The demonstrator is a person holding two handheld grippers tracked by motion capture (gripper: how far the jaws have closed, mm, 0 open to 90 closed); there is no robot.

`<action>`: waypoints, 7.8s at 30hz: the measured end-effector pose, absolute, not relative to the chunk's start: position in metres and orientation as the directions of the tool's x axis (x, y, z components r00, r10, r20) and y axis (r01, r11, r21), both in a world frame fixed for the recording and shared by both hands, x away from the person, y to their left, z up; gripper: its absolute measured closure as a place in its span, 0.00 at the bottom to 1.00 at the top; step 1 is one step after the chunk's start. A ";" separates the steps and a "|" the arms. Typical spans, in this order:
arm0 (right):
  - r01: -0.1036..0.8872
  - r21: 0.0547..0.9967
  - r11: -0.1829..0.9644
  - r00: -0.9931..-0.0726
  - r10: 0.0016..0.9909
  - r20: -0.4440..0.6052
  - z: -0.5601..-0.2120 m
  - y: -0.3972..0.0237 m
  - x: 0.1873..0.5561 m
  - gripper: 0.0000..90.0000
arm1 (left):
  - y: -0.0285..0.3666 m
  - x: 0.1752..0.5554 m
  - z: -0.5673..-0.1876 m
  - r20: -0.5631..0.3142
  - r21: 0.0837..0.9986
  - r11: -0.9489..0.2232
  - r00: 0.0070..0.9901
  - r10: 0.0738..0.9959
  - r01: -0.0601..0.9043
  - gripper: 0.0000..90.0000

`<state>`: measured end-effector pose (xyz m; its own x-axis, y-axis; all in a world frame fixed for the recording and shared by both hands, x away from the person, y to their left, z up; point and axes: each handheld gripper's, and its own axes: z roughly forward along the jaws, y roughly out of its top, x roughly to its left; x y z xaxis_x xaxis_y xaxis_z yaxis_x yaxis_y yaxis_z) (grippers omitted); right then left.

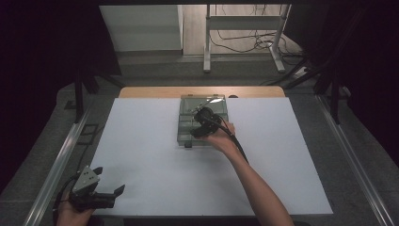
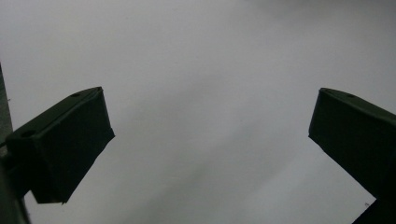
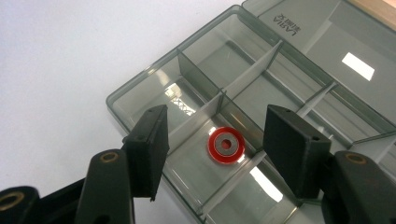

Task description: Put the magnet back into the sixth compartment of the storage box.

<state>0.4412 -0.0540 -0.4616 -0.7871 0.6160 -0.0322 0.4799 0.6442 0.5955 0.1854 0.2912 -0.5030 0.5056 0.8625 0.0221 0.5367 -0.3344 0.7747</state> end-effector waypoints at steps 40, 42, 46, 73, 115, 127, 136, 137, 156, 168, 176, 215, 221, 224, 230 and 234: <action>0.442 0.632 0.637 -0.799 0.600 -0.047 -0.451 -0.073 0.415 0.32 | 0.291 0.186 -0.503 0.028 0.770 -0.343 0.508 0.861 0.538 0.00; 0.441 0.629 0.640 -0.797 0.602 -0.054 -0.451 -0.074 0.413 0.31 | 0.291 0.186 -0.503 0.026 0.771 -0.341 0.508 0.861 0.538 0.00; 0.435 0.636 0.637 -0.797 0.602 -0.058 -0.450 -0.076 0.410 0.29 | 0.291 0.186 -0.503 0.028 0.771 -0.342 0.508 0.861 0.538 0.00; 0.428 0.671 0.605 -0.798 0.602 -0.033 -0.448 -0.096 0.390 0.06 | 0.290 0.186 -0.503 0.030 0.769 -0.345 0.509 0.860 0.538 0.00; 0.387 0.712 0.586 -0.777 0.623 -0.089 -0.449 -0.129 0.356 0.02 | 0.291 0.186 -0.503 0.024 0.771 -0.340 0.508 0.861 0.539 0.00; 0.397 0.710 0.582 -0.777 0.625 -0.078 -0.449 -0.139 0.348 0.03 | 0.291 0.186 -0.503 0.024 0.771 -0.338 0.507 0.862 0.539 0.00; 0.395 0.712 0.581 -0.776 0.626 -0.080 -0.449 -0.143 0.342 0.03 | 0.291 0.186 -0.503 0.026 0.772 -0.339 0.506 0.862 0.538 0.00; 0.395 0.712 0.581 -0.775 0.626 -0.081 -0.449 -0.144 0.341 0.03 | 0.291 0.186 -0.503 0.025 0.772 -0.339 0.506 0.862 0.538 0.00; 0.401 0.713 0.576 -0.767 0.637 -0.083 -0.452 -0.154 0.332 0.02 | 0.291 0.186 -0.503 0.022 0.772 -0.336 0.506 0.862 0.539 0.00; 0.398 0.720 0.569 -0.762 0.642 -0.085 -0.451 -0.159 0.325 0.02 | 0.291 0.186 -0.503 0.020 0.773 -0.334 0.505 0.863 0.539 0.00; 0.397 0.722 0.566 -0.758 0.646 -0.089 -0.450 -0.165 0.321 0.02 | 0.291 0.186 -0.503 0.022 0.774 -0.335 0.505 0.863 0.538 0.00; 0.428 0.733 0.528 -0.723 0.687 -0.073 -0.451 -0.198 0.303 0.00 | 0.291 0.186 -0.503 0.019 0.773 -0.331 0.501 0.865 0.541 0.00; 0.429 0.738 0.521 -0.718 0.692 -0.072 -0.451 -0.202 0.300 0.00 | 0.291 0.186 -0.503 0.020 0.773 -0.331 0.501 0.865 0.541 0.00; 0.432 0.743 0.512 -0.714 0.697 -0.066 -0.451 -0.205 0.299 0.00 | 0.291 0.186 -0.503 0.021 0.773 -0.332 0.501 0.865 0.540 0.00; 0.437 0.742 0.508 -0.704 0.706 -0.069 -0.451 -0.211 0.297 0.00 | 0.291 0.186 -0.503 0.020 0.773 -0.331 0.500 0.866 0.541 0.00; 0.438 0.744 0.505 -0.700 0.711 -0.071 -0.452 -0.214 0.295 0.00 | 0.291 0.186 -0.503 0.020 0.773 -0.331 0.500 0.866 0.542 0.00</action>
